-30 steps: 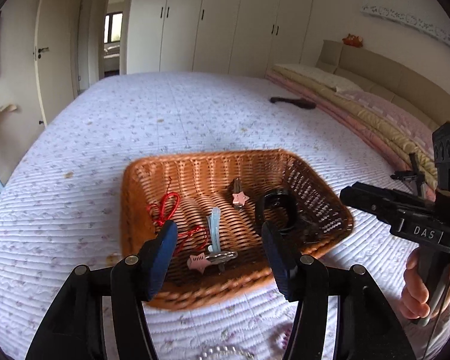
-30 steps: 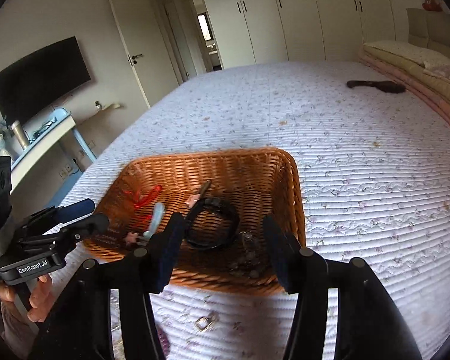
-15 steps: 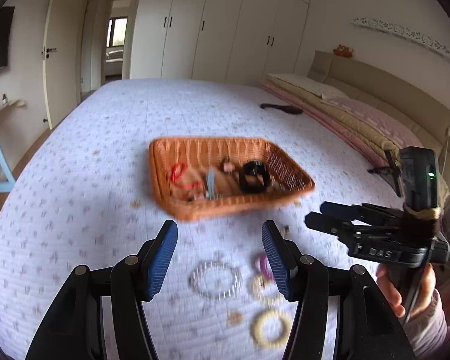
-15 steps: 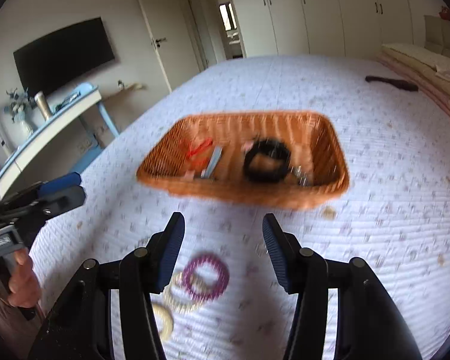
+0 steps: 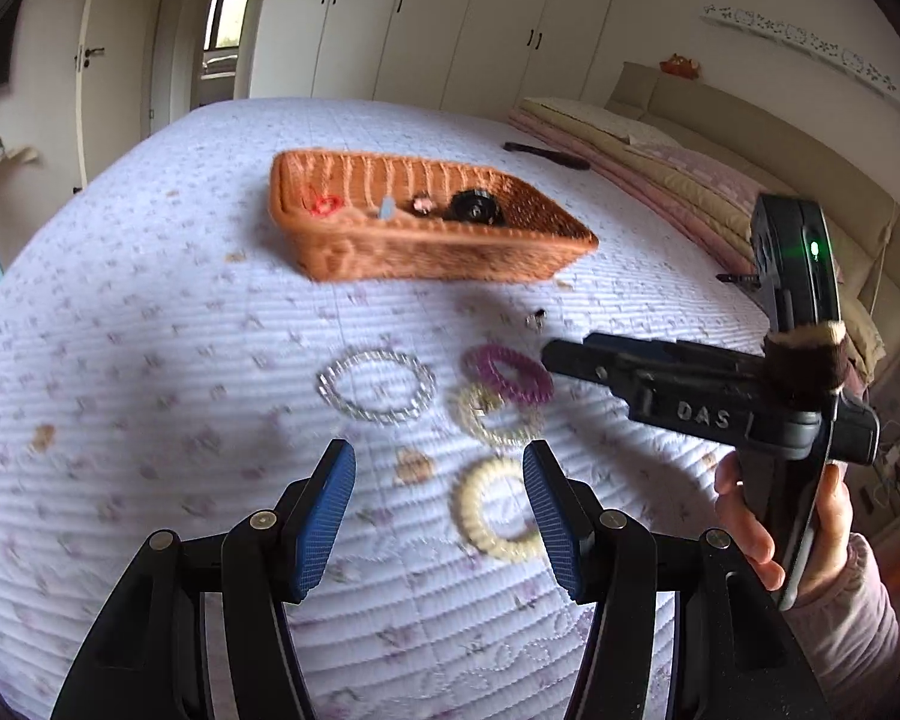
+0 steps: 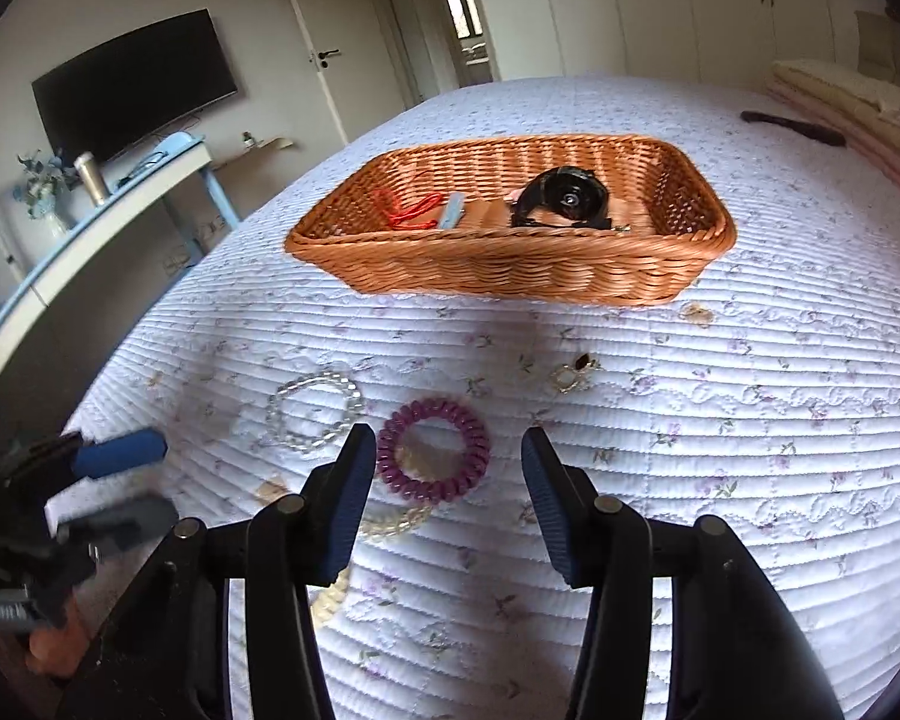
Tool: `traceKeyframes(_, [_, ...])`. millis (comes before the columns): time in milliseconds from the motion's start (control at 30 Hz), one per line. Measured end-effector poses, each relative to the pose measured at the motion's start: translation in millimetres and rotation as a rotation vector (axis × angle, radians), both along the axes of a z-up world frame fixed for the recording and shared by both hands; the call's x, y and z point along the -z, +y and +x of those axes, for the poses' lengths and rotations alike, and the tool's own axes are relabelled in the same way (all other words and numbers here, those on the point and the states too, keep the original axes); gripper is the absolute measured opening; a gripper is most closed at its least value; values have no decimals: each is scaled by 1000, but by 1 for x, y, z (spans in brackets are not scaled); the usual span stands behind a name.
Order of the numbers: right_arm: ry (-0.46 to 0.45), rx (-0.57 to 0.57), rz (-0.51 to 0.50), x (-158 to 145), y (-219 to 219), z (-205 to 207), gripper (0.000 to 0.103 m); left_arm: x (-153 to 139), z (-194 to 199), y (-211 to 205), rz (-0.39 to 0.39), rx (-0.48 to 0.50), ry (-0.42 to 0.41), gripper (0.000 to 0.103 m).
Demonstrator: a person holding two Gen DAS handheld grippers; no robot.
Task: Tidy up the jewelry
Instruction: 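Lift both open tools away from the basket over the remaining jewelry, then grasp the purple coil hair tie with the right tool while the left tool grasps the cream coil tie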
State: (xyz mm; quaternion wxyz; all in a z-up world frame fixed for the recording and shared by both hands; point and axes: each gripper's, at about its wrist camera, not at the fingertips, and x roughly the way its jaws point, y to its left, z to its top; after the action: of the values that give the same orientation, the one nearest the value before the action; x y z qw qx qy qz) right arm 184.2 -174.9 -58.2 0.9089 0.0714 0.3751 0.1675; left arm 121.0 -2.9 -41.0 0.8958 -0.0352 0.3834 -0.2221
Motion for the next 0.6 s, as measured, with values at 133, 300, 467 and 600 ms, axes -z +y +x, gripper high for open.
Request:
traceKeyframes(133, [33, -2, -20, 5, 6, 5, 41, 18, 1, -12, 2, 21, 50, 59])
traceKeyframes(300, [112, 15, -37, 17, 8, 22, 31, 31, 3, -23, -5, 55, 100, 58])
traceKeyframes(467, [132, 5, -37, 24, 9, 30, 29, 35, 4, -25, 1, 56, 108, 51])
traceKeyframes(600, [135, 6, -76, 27, 16, 33, 29, 37, 4, -29, 34, 44, 99, 47])
